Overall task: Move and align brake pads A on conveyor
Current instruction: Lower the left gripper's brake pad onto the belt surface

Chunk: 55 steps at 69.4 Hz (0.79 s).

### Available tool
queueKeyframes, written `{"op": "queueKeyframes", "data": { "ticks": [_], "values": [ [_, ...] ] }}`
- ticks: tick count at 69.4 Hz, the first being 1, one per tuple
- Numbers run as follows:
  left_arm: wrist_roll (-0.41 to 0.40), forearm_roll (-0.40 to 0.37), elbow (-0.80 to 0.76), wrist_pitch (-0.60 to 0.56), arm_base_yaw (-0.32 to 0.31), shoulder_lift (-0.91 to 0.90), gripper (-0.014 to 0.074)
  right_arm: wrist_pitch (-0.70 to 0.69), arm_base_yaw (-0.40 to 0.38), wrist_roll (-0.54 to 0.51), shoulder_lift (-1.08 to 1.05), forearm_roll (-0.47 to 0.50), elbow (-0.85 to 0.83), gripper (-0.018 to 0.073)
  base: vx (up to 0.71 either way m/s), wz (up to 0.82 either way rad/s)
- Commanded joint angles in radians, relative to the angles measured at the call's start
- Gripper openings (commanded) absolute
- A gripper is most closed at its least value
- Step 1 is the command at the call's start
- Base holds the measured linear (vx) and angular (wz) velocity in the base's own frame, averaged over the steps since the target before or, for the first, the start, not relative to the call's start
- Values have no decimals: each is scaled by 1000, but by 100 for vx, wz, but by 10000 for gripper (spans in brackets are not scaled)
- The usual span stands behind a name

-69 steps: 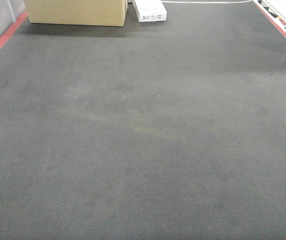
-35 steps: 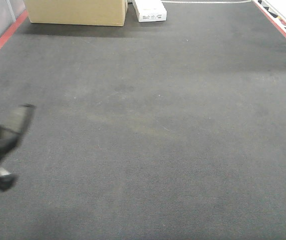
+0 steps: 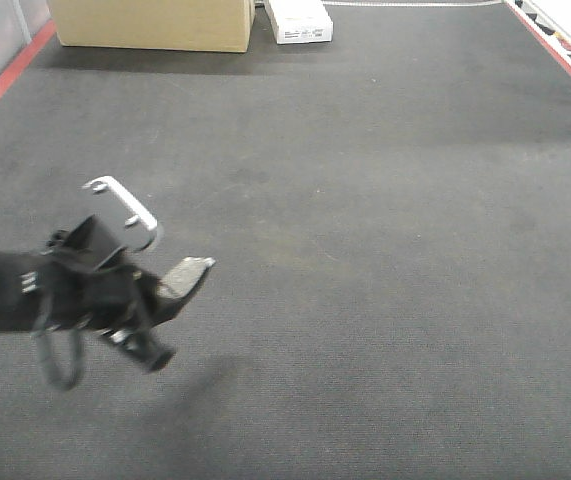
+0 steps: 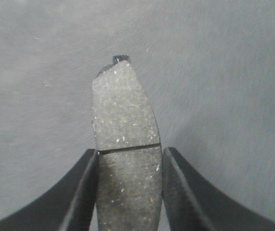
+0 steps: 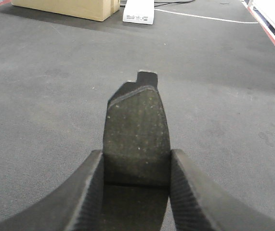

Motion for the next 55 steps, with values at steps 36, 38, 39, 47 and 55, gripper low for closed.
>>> {"op": "queueKeyframes", "data": {
  "ticks": [36,38,39,47,55],
  "values": [
    [-1458,736,-288,159,16,313,207,-97,-1,-9,6,1,-31,97,0,0],
    [-1455,734,-288,162,16,318,208,-97,-1,-9,6,1,-31,97,0,0],
    [-1456,734,-288,164,16,320,208,-97,-1,-9,6,1,-31,97,0,0],
    [-1456,734,-288,170,16,339,219,-97,-1,-9,6,1,-31,97,0,0],
    [-1453,731,-288,186,15,351,262,-97,-1,-9,6,1,-31,97,0,0]
  ]
}}
